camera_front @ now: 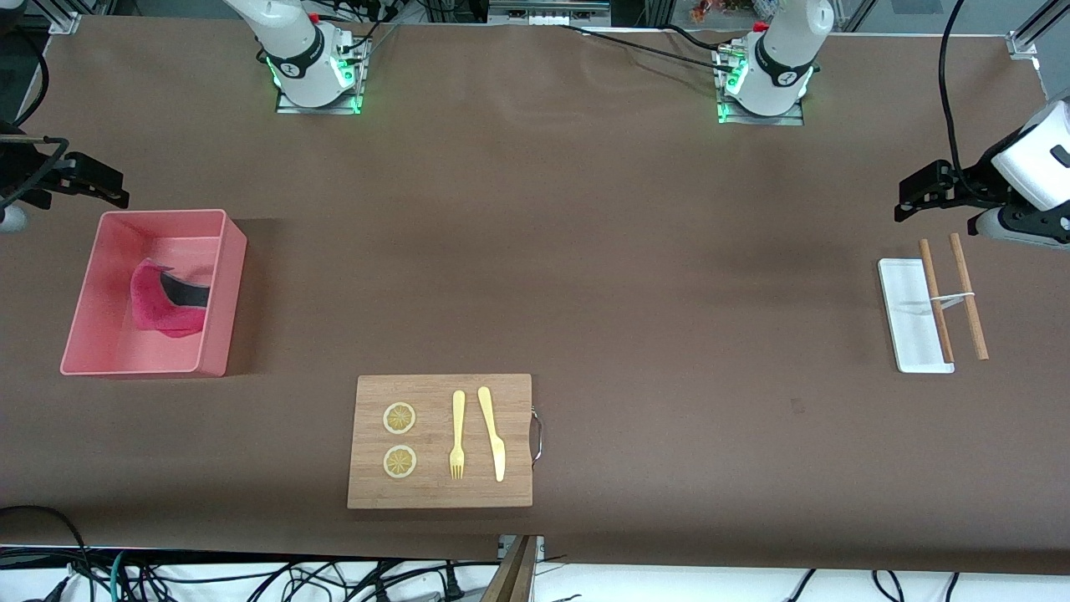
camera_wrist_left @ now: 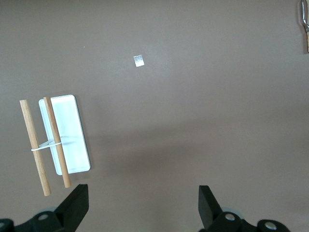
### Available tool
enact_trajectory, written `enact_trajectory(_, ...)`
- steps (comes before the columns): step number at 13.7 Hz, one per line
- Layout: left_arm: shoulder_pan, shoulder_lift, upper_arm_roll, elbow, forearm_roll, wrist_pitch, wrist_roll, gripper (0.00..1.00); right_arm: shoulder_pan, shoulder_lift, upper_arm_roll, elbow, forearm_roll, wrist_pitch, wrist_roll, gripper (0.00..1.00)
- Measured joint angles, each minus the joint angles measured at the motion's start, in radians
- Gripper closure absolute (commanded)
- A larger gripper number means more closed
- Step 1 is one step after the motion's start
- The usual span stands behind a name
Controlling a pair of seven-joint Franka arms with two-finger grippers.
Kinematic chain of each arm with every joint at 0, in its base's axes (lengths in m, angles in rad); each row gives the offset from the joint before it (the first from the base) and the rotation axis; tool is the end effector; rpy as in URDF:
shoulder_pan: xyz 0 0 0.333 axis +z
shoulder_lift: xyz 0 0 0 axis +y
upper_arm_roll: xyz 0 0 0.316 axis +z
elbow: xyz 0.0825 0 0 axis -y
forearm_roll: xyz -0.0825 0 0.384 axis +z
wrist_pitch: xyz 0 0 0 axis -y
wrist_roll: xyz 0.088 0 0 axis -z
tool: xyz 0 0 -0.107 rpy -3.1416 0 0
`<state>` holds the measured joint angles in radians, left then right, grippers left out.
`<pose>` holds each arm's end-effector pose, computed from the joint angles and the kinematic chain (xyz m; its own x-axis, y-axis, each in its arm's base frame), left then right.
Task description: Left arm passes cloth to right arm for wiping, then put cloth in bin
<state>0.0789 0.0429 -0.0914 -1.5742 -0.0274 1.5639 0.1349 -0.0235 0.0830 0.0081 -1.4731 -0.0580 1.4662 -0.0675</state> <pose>0.5655 -0.0089 0.5984 0.9879 -0.1471 -0.0483 -0.1453 -0.9886 0.0381 0.5690 -0.0157 0.6149 0.9946 0.0460 -0.0933 0.0509 -0.9974 0.0511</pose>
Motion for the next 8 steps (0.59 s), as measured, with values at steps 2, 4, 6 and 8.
enact_trajectory(2, 0.000, 0.000, 0.000, 0.000, 0.000, 0.000, 0.000, 0.00, 0.000, 0.000, 0.009, 0.001, -0.012, -0.003, 0.003, 0.00)
enact_trajectory(4, 0.000, 0.000, 0.000, 0.000, 0.000, 0.000, 0.000, 0.00, 0.000, 0.000, 0.021, 0.001, -0.015, -0.016, 0.049, 0.00)
enact_trajectory(6, 0.000, 0.000, 0.000, 0.000, 0.000, 0.000, 0.000, 0.00, 0.000, 0.000, 0.035, 0.001, -0.015, -0.044, 0.112, 0.00)
enact_trajectory(8, 0.000, 0.000, 0.000, 0.000, 0.000, 0.000, 0.000, 0.00, 0.000, 0.000, 0.036, 0.001, -0.015, -0.054, 0.125, 0.00)
